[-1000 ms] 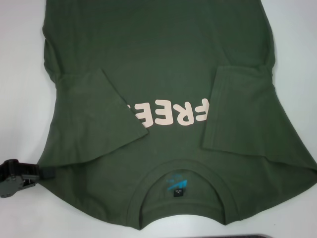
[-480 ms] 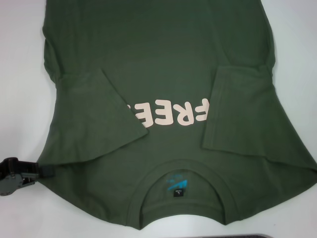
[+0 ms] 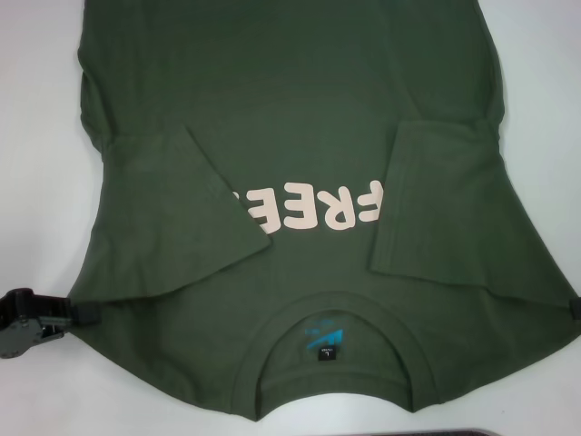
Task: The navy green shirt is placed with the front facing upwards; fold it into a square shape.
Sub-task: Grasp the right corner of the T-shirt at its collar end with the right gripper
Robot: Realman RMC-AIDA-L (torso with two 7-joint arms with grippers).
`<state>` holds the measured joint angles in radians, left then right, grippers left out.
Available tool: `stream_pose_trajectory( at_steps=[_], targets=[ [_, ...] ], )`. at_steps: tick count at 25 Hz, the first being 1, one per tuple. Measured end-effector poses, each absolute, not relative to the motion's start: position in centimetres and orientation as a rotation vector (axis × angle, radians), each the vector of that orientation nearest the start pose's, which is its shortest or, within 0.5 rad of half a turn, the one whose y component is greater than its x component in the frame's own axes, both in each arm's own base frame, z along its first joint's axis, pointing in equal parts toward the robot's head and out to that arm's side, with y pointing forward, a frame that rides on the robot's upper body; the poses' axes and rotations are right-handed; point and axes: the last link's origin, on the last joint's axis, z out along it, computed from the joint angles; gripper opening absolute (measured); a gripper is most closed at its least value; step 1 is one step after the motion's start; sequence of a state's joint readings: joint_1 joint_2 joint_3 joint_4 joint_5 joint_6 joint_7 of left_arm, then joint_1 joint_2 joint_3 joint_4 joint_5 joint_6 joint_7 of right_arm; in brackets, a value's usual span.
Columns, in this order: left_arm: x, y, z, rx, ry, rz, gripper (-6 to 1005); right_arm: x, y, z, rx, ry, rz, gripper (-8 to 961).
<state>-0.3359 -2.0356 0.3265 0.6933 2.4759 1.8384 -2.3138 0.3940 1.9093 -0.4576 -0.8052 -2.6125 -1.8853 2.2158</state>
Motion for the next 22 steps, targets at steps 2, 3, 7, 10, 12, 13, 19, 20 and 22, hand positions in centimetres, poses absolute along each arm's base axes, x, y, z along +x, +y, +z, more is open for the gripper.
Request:
stream_pose_trajectory(
  at_steps=[2,3,7,10,12,13,19,20,22],
  targets=[
    [-35.58,21.91,3.26,2.049,2.289,0.569,49,36.77,23.83,9.04,-2.303,2.019,0.067,911],
    [-35.58,21.91,3.26,2.049,2.289,0.569,50,36.76,23.84,9.00,-2.306,2.016,0.062,911],
    [-35.58,21.91,3.27,2.048,2.289,0.571,51,36.73,23.95,8.96,-2.310,2.010,0.056,911],
    [-35.56,21.94,3.28,2.049,2.288,0.572,52,36.81,24.05,9.08,-2.305,2.003,0.052,912],
    [-35.55,21.96,3.29,2.050,2.287,0.573,53,36.89,24.09,9.30,-2.300,2.000,0.051,912],
    [-35.55,21.96,3.29,2.049,2.288,0.573,53,36.93,24.11,9.42,-2.296,1.999,0.053,912],
    [-35.55,21.96,3.29,2.049,2.288,0.574,55,36.92,24.22,9.17,-2.297,1.994,0.050,911],
    [-35.55,21.96,3.29,2.049,2.288,0.574,55,36.90,24.23,9.12,-2.297,1.993,0.050,911],
    [-35.55,21.96,3.30,2.048,2.289,0.575,56,36.90,24.27,9.06,-2.295,1.993,0.051,911]
  ],
)
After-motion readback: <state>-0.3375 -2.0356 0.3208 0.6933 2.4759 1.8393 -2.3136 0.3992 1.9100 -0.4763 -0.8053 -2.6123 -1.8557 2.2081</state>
